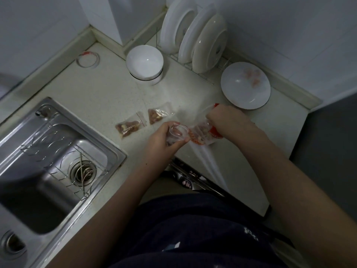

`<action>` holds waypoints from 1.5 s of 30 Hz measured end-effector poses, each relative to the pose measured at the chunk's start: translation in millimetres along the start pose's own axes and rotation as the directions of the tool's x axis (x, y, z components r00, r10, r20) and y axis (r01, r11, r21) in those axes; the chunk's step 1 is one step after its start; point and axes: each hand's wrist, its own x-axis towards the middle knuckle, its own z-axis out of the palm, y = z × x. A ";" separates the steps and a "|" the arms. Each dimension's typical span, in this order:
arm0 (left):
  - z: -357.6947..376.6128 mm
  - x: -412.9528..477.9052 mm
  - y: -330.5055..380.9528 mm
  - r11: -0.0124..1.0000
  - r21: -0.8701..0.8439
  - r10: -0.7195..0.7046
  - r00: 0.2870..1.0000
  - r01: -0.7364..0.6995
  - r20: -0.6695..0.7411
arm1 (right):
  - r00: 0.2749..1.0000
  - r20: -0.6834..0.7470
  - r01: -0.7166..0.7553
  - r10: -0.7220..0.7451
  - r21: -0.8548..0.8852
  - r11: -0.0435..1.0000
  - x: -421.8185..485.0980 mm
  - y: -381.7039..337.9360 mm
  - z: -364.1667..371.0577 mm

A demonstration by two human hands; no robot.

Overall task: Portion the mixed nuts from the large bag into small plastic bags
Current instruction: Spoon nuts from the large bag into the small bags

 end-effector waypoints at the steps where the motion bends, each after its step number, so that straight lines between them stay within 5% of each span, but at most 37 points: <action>1: -0.7 0.1 -1.1 1.000 0.000 0.000 1.000 0.000 -0.002 | 1.000 0.003 0.001 -0.001 -0.028 1.000 2.8 -0.9 1.3; 11: -4.7 3.9 -10.4 1.000 0.006 0.017 1.000 -0.017 0.002 | 0.991 0.022 -0.129 0.129 -0.003 0.992 17.6 2.8 28.5; 17: -4.7 7.8 -11.9 1.000 0.021 0.019 1.000 -0.020 0.011 | 0.936 0.267 -0.265 0.231 0.098 0.959 24.3 26.9 17.1; 20: -4.2 9.5 -10.9 1.000 0.017 0.015 1.000 -0.015 0.024 | 0.864 0.413 -0.471 0.289 0.458 0.753 21.8 38.9 17.7; 23: -1.6 10.2 -10.9 1.000 0.006 0.011 0.999 -0.011 0.041 | 0.806 0.533 -0.587 0.259 0.779 0.222 8.6 43.1 17.7; 24: -0.6 10.7 -10.8 1.000 0.000 0.012 0.999 -0.012 0.048 | 0.812 0.516 -0.562 0.271 0.817 0.128 5.1 45.1 20.5; 45: 20.2 16.2 -11.0 0.997 0.069 0.026 0.993 -0.033 0.111 | 0.886 0.280 -0.226 0.370 0.957 -0.181 -53.2 57.8 5.4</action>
